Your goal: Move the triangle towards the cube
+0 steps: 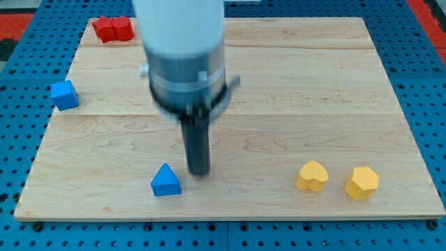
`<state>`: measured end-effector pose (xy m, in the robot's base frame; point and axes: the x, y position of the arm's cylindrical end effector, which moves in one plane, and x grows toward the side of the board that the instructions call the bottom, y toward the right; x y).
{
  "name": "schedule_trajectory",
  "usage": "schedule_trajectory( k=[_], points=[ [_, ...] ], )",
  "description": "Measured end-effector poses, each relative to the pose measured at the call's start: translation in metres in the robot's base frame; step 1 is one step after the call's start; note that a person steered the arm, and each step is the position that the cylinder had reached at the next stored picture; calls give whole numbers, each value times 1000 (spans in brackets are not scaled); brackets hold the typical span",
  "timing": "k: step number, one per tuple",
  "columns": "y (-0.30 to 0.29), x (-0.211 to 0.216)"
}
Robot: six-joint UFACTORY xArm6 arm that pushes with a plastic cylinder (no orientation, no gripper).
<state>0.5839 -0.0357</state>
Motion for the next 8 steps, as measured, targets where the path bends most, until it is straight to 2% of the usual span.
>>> schedule_trajectory(
  k=[1,2,3,4,5,6,7,8],
  points=[
    [-49,11],
    [-108,-49],
    [-123,-67],
    [-117,-21],
    [-67,-50],
    [-88,-87],
    [-150,-127],
    [-141,-130]
  ],
)
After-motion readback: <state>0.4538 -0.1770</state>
